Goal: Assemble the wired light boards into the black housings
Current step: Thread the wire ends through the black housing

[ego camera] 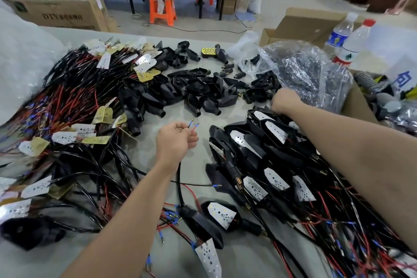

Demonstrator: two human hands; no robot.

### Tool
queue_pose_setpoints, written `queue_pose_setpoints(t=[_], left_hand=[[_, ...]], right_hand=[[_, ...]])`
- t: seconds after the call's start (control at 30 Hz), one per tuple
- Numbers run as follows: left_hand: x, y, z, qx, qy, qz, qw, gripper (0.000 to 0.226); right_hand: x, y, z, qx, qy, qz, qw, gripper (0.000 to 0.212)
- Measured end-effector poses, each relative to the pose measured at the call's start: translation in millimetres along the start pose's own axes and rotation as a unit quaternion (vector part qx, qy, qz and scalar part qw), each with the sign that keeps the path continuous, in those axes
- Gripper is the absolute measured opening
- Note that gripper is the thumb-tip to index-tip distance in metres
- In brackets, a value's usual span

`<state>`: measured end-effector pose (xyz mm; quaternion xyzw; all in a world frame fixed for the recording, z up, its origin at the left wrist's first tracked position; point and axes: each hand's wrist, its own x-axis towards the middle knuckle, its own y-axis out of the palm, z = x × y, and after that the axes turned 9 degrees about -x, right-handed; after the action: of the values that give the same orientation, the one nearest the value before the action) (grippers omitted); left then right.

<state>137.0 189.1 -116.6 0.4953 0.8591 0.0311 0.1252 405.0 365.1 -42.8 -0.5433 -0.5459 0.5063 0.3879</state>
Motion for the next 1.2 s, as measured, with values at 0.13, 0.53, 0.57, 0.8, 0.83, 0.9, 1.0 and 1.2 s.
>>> queue_pose_setpoints(t=[0.13, 0.53, 0.57, 0.8, 0.83, 0.9, 1.0, 1.2], left_hand=[[-1.2, 1.1, 3.2, -0.001, 0.017, -0.031, 0.999, 0.017], [-24.2, 4.6, -3.3, 0.111, 0.128, -0.088, 0.982, 0.014], [-25.2, 5.7, -4.9, 0.096, 0.132, -0.080, 0.983, 0.014], [-36.8, -16.5, -21.7, 0.024, 0.153, -0.024, 0.988, 0.015], [-38.5, -20.7, -20.6, 0.031, 0.151, -0.018, 0.988, 0.018], [-42.1, -26.0, -16.9, 0.035, 0.143, -0.020, 0.989, 0.019], [-44.4, -31.3, -14.7, 0.032, 0.155, -0.062, 0.985, 0.016], [-43.6, -41.0, -20.7, 0.068, 0.222, -0.068, 0.970, 0.010]], right_hand=[[-4.8, -9.4, 7.1, 0.070, -0.013, -0.085, 0.994, 0.022], [-105.8, -53.8, 115.6, 0.668, -0.100, 0.008, 0.738, 0.013], [-114.6, -45.6, 125.2, 0.692, -0.103, 0.019, 0.714, 0.018], [-151.8, 4.4, 158.8, 0.800, 0.032, -0.055, 0.596, 0.013], [-152.8, 6.8, 160.4, 0.802, 0.029, -0.066, 0.593, 0.016], [-152.9, 9.0, 162.0, 0.790, -0.005, -0.078, 0.608, 0.024], [-152.7, 12.7, 161.5, 0.760, -0.043, -0.083, 0.644, 0.035], [-152.2, 19.1, 159.5, 0.788, -0.004, -0.077, 0.611, 0.030]])
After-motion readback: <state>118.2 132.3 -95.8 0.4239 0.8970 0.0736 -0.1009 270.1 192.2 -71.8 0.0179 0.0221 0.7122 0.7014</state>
